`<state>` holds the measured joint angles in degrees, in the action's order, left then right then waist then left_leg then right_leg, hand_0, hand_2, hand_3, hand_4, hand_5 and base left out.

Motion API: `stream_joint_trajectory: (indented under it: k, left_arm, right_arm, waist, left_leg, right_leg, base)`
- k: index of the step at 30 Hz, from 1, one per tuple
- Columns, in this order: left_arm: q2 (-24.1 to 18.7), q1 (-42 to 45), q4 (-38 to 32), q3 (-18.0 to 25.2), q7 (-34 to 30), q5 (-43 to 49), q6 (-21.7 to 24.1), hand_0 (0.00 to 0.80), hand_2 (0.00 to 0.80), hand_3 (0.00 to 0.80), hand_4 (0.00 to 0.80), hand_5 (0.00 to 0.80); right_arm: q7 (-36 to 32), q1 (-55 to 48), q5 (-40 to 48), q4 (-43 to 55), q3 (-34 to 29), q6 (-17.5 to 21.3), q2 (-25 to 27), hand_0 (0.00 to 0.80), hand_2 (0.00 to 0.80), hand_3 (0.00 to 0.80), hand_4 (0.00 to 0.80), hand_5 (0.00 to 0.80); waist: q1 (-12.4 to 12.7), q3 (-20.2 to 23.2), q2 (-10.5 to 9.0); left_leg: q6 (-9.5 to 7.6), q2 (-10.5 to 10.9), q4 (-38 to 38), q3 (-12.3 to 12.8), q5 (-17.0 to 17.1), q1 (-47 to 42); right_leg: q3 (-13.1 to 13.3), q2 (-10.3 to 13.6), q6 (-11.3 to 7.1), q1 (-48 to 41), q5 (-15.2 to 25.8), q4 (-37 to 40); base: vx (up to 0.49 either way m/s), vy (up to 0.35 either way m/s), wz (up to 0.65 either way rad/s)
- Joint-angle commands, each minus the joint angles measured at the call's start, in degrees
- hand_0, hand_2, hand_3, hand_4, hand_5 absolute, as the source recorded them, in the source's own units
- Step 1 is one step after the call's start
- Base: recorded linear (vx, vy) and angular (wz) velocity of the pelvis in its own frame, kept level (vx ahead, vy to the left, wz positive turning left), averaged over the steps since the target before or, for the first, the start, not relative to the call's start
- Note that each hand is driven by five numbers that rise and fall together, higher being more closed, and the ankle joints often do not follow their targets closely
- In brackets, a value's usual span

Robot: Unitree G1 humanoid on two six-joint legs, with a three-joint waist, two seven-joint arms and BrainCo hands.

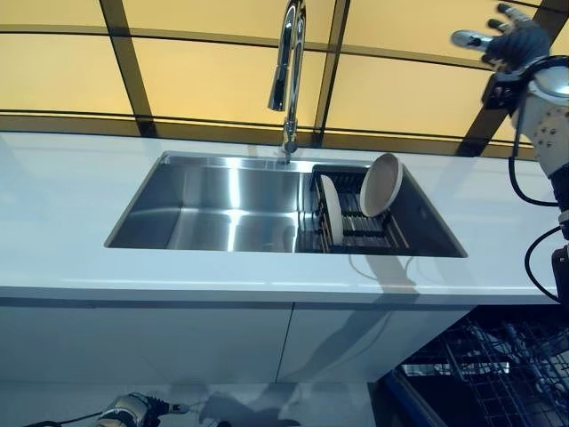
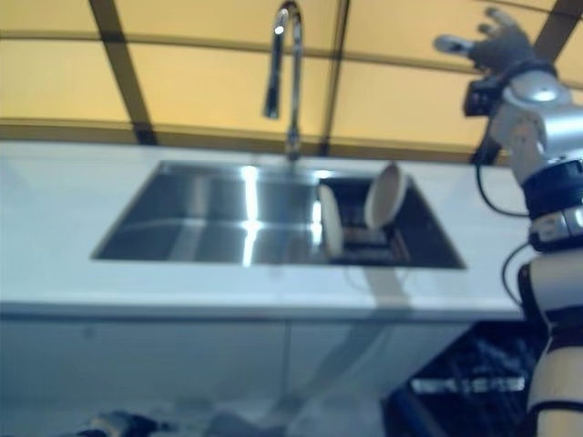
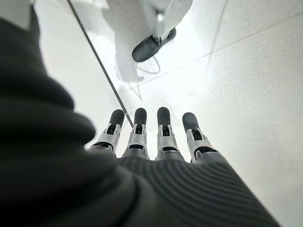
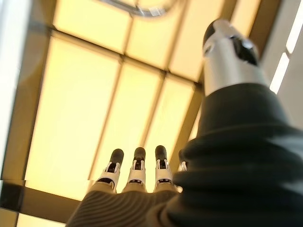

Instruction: Take plates into dishwasher

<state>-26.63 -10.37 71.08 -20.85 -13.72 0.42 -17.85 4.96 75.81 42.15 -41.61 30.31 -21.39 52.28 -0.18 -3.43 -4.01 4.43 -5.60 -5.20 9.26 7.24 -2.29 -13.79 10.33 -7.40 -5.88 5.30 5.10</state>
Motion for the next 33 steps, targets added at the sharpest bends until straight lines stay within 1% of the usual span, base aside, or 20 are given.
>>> stream_joint_trajectory:
  k: [1, 4, 8, 11, 13, 16, 24, 30, 33]
  left_arm:
    - [0.1, -3.8, 2.0, -1.6, 0.3, -0.5, 0.2, 0.0, 0.0, 0.0, 0.0, 0.0]
    - [0.0, -3.3, 2.2, -1.1, 1.1, 0.3, 0.4, 0.0, 0.0, 0.0, 0.0, 0.0]
    - [-0.3, -1.5, 2.7, -0.1, 0.9, 0.9, 0.3, 0.0, 0.0, 0.0, 0.0, 0.0]
    - [-0.4, -0.2, 2.9, -0.3, 0.7, 2.9, 2.1, 0.0, 0.0, 0.0, 0.0, 0.0]
    - [-0.4, 0.2, 2.7, -0.7, 1.1, 2.6, 2.4, 0.0, 0.0, 0.0, 0.0, 0.0]
    - [-0.7, 0.4, 2.2, -0.9, 0.8, 2.9, 2.4, 0.0, 0.0, 0.0, 0.0, 0.0]
    - [-1.2, 0.1, 1.4, -1.4, 1.1, 1.9, 1.6, 0.0, 0.0, 0.0, 0.0, 0.0]
    - [-0.4, 0.7, 0.8, -1.3, 2.1, 1.6, 0.6, 0.0, 0.0, 0.0, 0.0, 0.0]
    - [-0.3, 0.9, 0.7, -1.1, 2.3, 2.0, 0.5, 0.0, 0.0, 0.0, 0.0, 0.0]
  right_arm:
    - [-0.3, 11.4, -7.7, -5.7, 7.5, -2.5, 2.4, 0.0, 0.0, 0.0, 0.0, 0.0]
    - [-1.6, 13.9, -10.7, -8.8, 10.4, -4.1, 2.4, 0.0, 0.0, 0.0, 0.0, 0.0]
    - [-2.1, 16.7, -11.4, -11.7, 12.8, -5.2, 2.7, 0.0, 0.0, 0.0, 0.0, 0.0]
    - [-2.7, 18.0, -11.8, -12.1, 14.2, -6.3, 3.4, 0.0, 0.0, 0.0, 0.0, 0.0]
    - [-2.9, 18.5, -11.6, -12.3, 14.8, -6.6, 3.4, 0.0, 0.0, 0.0, 0.0, 0.0]
    - [-2.9, 18.7, -12.0, -11.8, 15.1, -7.3, 3.6, 0.0, 0.0, 0.0, 0.0, 0.0]
    - [-0.6, 18.8, -9.2, -10.1, 15.6, -6.7, 3.6, 0.0, 0.0, 0.0, 0.0, 0.0]
    - [-1.8, 17.5, -9.4, -9.0, 14.7, -7.5, 4.1, 0.0, 0.0, 0.0, 0.0, 0.0]
    - [-2.8, 16.2, -10.3, -8.1, 14.3, -8.6, 3.8, 0.0, 0.0, 0.0, 0.0, 0.0]
  waist:
    - [2.4, -1.1, -0.39]
    - [2.7, -0.9, -0.61]
    - [3.0, -0.8, -0.74]
    - [3.0, -0.6, -0.87]
    - [2.9, -0.6, -0.86]
    - [2.7, -0.8, -0.88]
    - [2.2, -2.3, -0.53]
    - [2.3, -2.3, -0.43]
    - [2.4, -2.0, -0.49]
  left_leg:
    - [2.8, -3.5, 0.2, 0.4, -1.8, -1.0]
    - [3.23, -3.6, 0.2, 0.5, -1.8, -1.0]
    - [3.35, -3.7, 0.2, 0.8, -2.2, -1.2]
    - [3.43, -3.6, 0.2, 0.7, -2.2, -0.8]
    - [3.55, -3.5, 0.2, 0.7, -2.3, -0.4]
    - [3.68, -3.5, 0.2, 0.9, -2.3, 0.1]
    - [4.32, -4.1, 0.2, 0.9, -1.3, 2.2]
    - [4.38, -4.2, 0.2, 0.8, -1.5, 1.8]
    - [4.37, -4.2, 0.2, 0.7, -1.6, 1.5]
  right_leg:
    - [-0.5, 0.6, -1.75, -0.1, -1.3, -1.3]
    - [-0.8, 0.5, -1.74, -0.5, -1.1, -0.2]
    - [-0.6, 0.6, -2.13, -0.1, -0.9, -0.1]
    - [-0.3, 0.6, -2.32, 0.3, -0.8, -0.1]
    - [-0.1, 0.5, -2.4, 0.9, -0.8, -0.1]
    - [0.3, 0.4, -2.53, 1.7, -0.6, -0.1]
    - [1.0, -0.2, -2.49, 3.9, -0.4, -0.1]
    - [0.7, -0.1, -2.4, 3.3, -0.8, -0.1]
    - [0.7, -0.1, -2.41, 2.9, -1.0, -0.1]
  base:
    - [0.032, -0.019, 0.02]
    - [0.061, -0.007, 0.02]
    - [0.093, -0.006, 0.0]
    - [0.084, -0.008, -0.02]
    - [0.057, 0.0, -0.02]
    - [0.028, -0.002, -0.02]
    - [-0.033, -0.008, -0.01]
    - [0.013, 0.0, 0.0]
    - [0.075, 0.009, 0.01]
